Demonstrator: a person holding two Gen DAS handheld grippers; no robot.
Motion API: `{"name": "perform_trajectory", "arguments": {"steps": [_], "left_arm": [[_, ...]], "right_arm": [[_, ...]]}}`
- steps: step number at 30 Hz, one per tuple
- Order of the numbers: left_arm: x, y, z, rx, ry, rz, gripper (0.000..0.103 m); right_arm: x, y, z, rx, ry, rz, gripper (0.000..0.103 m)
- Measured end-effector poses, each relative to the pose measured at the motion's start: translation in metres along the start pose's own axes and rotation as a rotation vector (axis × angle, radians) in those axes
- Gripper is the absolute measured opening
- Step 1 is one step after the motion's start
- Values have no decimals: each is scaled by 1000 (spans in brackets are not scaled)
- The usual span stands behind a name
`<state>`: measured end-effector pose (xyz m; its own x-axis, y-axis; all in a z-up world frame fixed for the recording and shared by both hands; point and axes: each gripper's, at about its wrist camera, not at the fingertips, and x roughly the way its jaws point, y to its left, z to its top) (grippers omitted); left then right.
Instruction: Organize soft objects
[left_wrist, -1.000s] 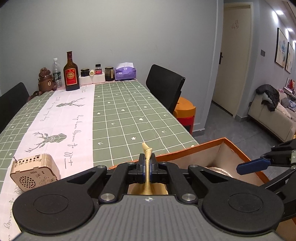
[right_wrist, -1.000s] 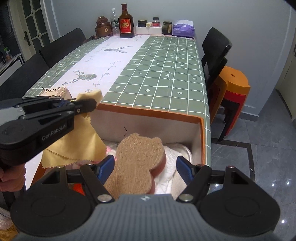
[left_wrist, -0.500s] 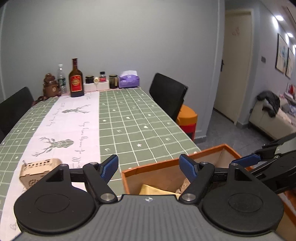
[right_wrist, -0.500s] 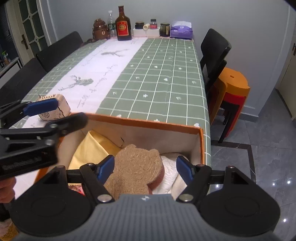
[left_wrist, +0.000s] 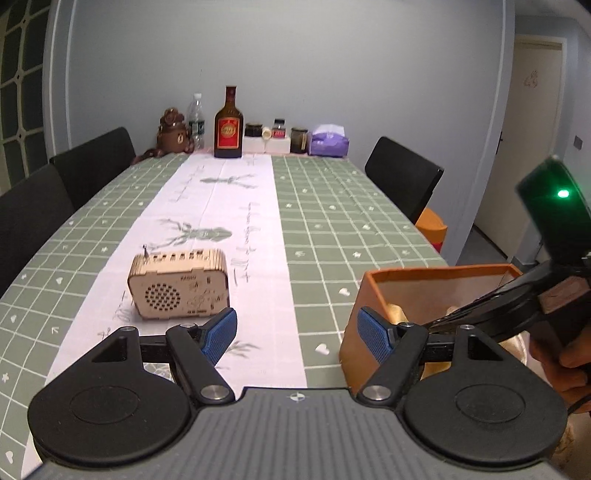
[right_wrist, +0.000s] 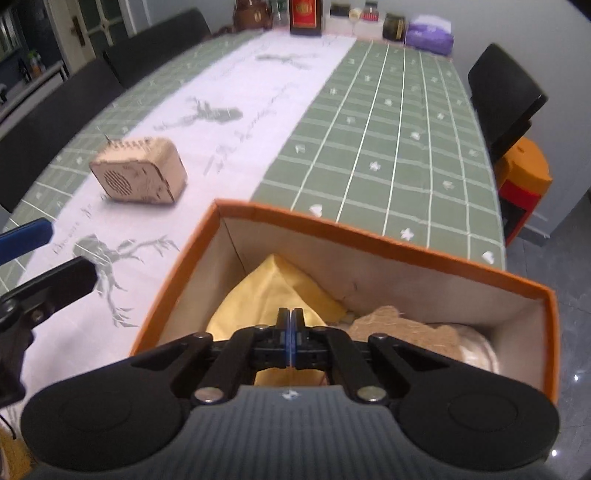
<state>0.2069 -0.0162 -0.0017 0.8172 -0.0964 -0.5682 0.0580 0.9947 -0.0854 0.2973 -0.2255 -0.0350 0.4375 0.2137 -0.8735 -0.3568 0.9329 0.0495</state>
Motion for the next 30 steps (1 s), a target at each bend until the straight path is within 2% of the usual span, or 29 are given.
{"name": "perform_trajectory", "arguments": {"steps": [4,10,17,20,25,27,30], "left_arm": [[15,8,-7,-10,42,1,86],[29,15,-14,-33,87,1,85],[29,14,-14,-20,112,-8,85],[23,12,-12,-13,111,-18,85],[4,4,-9,19,74,-33,85],[-7,3,-7,21,48,-46,85],[-28,0,-2,38,0,-54,87]], "right_arm": [[27,1,7,-25,51,-50,0],[55,-4,13,-13,92,-57,0],[54,-13,19,38,112,-25,0],[39,-14,17,69,70,7,3],[-3,-8,13,62,-22,-14,14],[-23,-7,10,79,-44,-32,30],[-59,-3,1,82,-118,-70,39]]}}
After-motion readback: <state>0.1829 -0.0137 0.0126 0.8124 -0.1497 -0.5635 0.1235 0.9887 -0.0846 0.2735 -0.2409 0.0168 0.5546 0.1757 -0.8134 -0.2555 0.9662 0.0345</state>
